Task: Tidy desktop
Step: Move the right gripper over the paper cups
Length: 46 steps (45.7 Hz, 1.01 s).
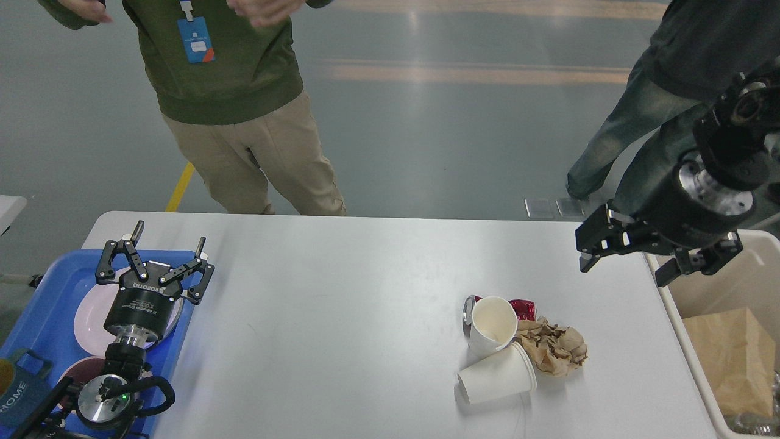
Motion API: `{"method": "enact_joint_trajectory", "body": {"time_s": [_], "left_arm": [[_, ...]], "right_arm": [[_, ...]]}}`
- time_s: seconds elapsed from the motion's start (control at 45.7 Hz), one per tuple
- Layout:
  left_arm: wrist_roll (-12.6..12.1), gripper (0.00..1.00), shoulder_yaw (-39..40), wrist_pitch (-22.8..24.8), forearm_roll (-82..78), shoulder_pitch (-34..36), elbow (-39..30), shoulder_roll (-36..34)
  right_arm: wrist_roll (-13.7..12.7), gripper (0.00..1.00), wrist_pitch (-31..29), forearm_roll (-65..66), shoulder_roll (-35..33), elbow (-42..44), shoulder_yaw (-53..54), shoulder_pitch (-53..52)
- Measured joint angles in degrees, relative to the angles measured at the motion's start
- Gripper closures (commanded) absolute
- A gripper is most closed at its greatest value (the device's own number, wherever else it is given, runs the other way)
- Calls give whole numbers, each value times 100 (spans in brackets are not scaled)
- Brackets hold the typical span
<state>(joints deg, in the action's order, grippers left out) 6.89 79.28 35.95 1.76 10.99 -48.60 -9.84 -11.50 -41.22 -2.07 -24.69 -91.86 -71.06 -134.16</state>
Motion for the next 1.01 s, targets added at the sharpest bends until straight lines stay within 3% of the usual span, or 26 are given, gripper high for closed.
{"method": "enact_joint_trajectory", "body": {"time_s": [0.197, 0.481, 0.7, 1.007], "left_arm": [[7, 3, 0, -1, 0, 0, 0, -1], [-3, 3, 8, -1, 0, 0, 0, 0], [-3, 3, 10, 7, 0, 0, -4, 3], [-4, 3, 6, 9, 0, 0, -5, 2]], "right_arm": [[3, 0, 35, -515, 407, -551, 56, -900], [7, 0, 521, -639, 520, -537, 130, -666], [7, 0, 1146, -612, 542, -277, 345, 268], [-142, 0, 2188, -603, 678, 652, 1170, 2534]]}}
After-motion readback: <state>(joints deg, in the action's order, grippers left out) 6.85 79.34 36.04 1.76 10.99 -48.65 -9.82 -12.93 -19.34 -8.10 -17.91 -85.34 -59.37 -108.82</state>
